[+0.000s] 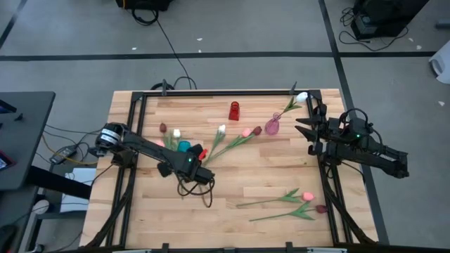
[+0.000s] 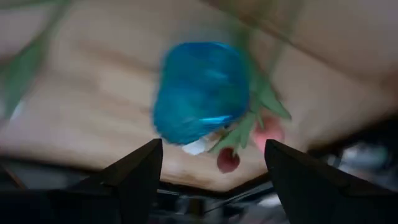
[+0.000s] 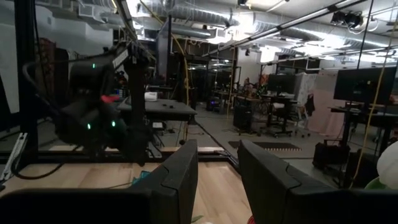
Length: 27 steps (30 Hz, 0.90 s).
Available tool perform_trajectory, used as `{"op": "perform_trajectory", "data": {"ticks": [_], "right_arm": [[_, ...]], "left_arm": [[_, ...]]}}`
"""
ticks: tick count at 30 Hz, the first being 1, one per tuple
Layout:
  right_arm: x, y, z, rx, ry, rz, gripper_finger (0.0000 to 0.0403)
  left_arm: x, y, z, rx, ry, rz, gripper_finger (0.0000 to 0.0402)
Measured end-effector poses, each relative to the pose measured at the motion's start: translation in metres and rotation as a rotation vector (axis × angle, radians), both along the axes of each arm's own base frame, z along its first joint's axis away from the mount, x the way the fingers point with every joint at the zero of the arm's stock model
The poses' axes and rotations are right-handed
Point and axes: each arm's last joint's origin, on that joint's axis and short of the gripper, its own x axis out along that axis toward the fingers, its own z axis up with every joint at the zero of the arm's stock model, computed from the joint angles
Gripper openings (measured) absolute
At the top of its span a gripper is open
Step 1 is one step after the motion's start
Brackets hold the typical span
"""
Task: Sort flowers into vase by color
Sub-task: Adjust the blue vase
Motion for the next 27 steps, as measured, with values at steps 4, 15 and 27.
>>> {"op": "perform_trajectory", "data": {"ticks": [4,15,27], "right_arm": [[0.0,0.0,0.0,0.0,0.0,0.0,0.0128],[0.0,0.0,0.0,0.0,0.0,0.0,0.0128],[0.0,0.0,0.0,0.002,0.0,0.008,0.0128]], "left_arm": [[-0.006,0.0,-0.015,0.054,0.067,-0.137,0.0288],[0.014,-0.027,-0.003,-0.187,-0.099,-0.215,0.024],[0.012,-0.013,-0.02,-0.252,-0.036,-0.221,0.0229]]}}
